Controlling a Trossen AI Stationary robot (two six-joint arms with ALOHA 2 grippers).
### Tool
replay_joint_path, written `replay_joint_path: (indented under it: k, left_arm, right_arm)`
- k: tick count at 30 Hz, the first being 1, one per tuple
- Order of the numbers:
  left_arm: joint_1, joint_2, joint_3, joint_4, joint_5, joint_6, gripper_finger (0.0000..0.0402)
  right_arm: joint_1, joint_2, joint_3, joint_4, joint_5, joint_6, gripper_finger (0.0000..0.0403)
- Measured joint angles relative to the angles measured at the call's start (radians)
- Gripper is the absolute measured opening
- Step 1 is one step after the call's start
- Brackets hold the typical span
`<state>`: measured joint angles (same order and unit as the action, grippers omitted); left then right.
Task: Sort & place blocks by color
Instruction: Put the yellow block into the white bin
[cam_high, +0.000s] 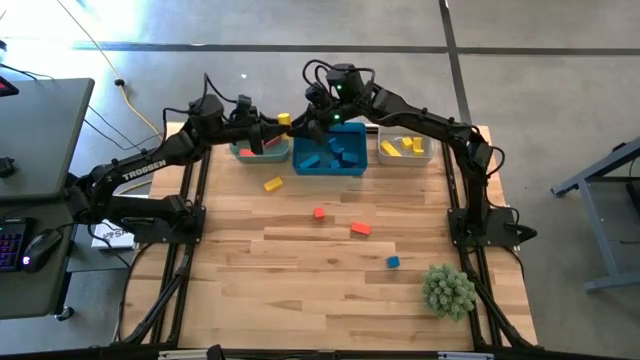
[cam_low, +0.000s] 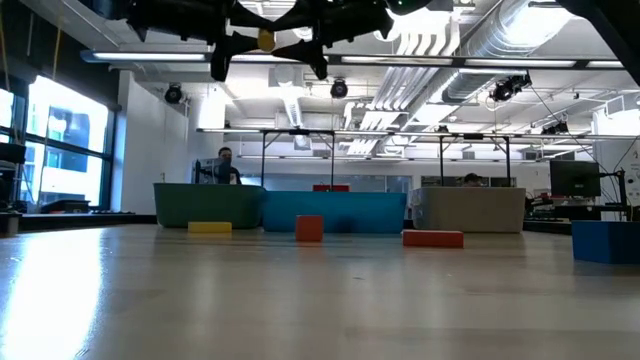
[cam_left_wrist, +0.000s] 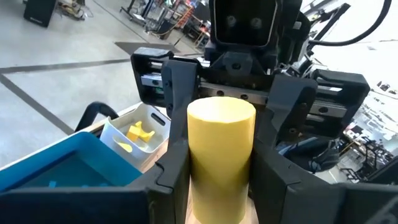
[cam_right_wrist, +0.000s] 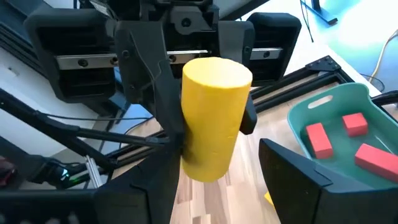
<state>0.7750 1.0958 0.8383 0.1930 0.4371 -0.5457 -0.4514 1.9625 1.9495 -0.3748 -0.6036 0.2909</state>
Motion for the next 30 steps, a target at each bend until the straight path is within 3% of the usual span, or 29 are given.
replay_joint_path:
  k: [12,20,30]
  left_arm:
    - [0.001,0.017,0.000,0.042,-0.005,0.000,0.0102]
    - [0.001,0.018,0.000,0.047,-0.003,0.004,0.0102]
    - [0.000,0.017,0.000,0.043,0.000,0.026,0.0165]
  right_arm:
    - [0.041,0.001,0.000,0.039,0.129,0.008,0.0196]
    - [0.042,0.001,0.000,0.037,0.132,0.036,0.0108]
    - [0.042,0.001,0.000,0.033,0.140,0.050,0.0107]
